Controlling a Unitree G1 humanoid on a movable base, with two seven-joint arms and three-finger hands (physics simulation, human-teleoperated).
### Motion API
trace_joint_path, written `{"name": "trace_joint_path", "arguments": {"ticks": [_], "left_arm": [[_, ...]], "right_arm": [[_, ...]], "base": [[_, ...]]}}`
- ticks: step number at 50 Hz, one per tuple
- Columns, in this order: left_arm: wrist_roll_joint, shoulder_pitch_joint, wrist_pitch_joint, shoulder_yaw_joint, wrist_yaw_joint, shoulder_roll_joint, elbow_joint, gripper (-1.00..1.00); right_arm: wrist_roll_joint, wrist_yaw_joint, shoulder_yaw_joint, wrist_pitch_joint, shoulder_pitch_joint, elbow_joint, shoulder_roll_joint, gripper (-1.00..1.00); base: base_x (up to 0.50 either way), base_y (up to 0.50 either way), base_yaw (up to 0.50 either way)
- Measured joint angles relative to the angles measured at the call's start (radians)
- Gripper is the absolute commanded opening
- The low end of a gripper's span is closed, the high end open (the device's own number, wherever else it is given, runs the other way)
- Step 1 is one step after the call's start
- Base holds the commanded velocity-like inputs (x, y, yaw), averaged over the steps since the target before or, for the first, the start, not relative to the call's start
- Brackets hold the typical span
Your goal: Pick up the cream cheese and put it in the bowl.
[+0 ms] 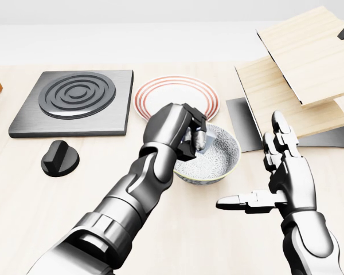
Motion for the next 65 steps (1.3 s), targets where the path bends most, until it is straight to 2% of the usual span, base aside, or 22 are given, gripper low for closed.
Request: {"name": "trace_joint_path", "arguments": {"ticks": [12, 21, 50, 53, 54, 57, 58, 61, 62, 63, 64, 65], "left_arm": [[0.001, 0.002, 0.0, -0.001, -0.003, -0.012, 0.017, -1.0], [0.002, -0.001, 0.0, -0.001, -0.009, -0.02, 0.029, -1.0], [0.027, -0.012, 0.0, 0.004, 0.005, -0.013, 0.068, -1.0], [0.031, -0.012, 0.0, 0.005, 0.007, -0.011, 0.071, -0.87], [0.031, -0.012, 0.0, 0.006, 0.008, -0.011, 0.072, -0.91], [0.03, -0.012, 0.0, 0.006, 0.007, -0.011, 0.074, -0.88], [0.03, -0.012, 0.0, 0.007, 0.008, -0.011, 0.075, -0.68], [0.04, -0.012, 0.0, 0.007, 0.01, -0.011, 0.073, -0.35], [0.044, -0.012, 0.0, 0.007, 0.011, -0.011, 0.073, -0.1], [0.048, -0.012, 0.0, 0.008, 0.012, -0.012, 0.072, 0.7], [0.051, -0.012, 0.0, 0.008, 0.013, -0.012, 0.071, 1.0], [0.054, -0.013, 0.0, 0.008, 0.014, -0.012, 0.07, 1.0]], "right_arm": [[-0.002, -0.006, 0.003, -0.002, -0.021, 0.031, 0.0, 1.0], [-0.006, -0.03, 0.017, -0.02, -0.089, 0.12, 0.0, 1.0], [-0.005, -0.072, 0.043, -0.062, -0.203, 0.267, 0.0, 1.0], [-0.005, -0.072, 0.044, -0.07, -0.209, 0.281, -0.001, 1.0], [-0.004, -0.072, 0.044, -0.072, -0.211, 0.286, -0.001, 1.0], [-0.004, -0.072, 0.044, -0.082, -0.217, 0.3, -0.002, 1.0], [-0.004, -0.072, 0.044, -0.085, -0.219, 0.305, -0.002, 1.0], [-0.003, -0.072, 0.044, -0.094, -0.223, 0.318, -0.003, 1.0], [-0.002, -0.072, 0.044, -0.097, -0.224, 0.322, -0.004, 1.0], [-0.002, -0.071, 0.044, -0.099, -0.224, 0.325, -0.004, 1.0], [-0.002, -0.071, 0.044, -0.102, -0.225, 0.328, -0.004, 1.0], [-0.001, -0.071, 0.044, -0.104, -0.225, 0.331, -0.005, 1.0]], "base": [[0.0, 0.0, 0.0], [0.0, 0.0, 0.0], [0.0, 0.0, 0.0], [0.0, 0.0, 0.0], [0.0, 0.0, 0.0], [0.0, 0.0, 0.0], [0.0, 0.0, 0.0], [0.0, 0.0, 0.0], [0.0, 0.0, 0.0], [0.0, 0.0, 0.0], [0.0, 0.0, 0.0], [0.0, 0.0, 0.0]]}}
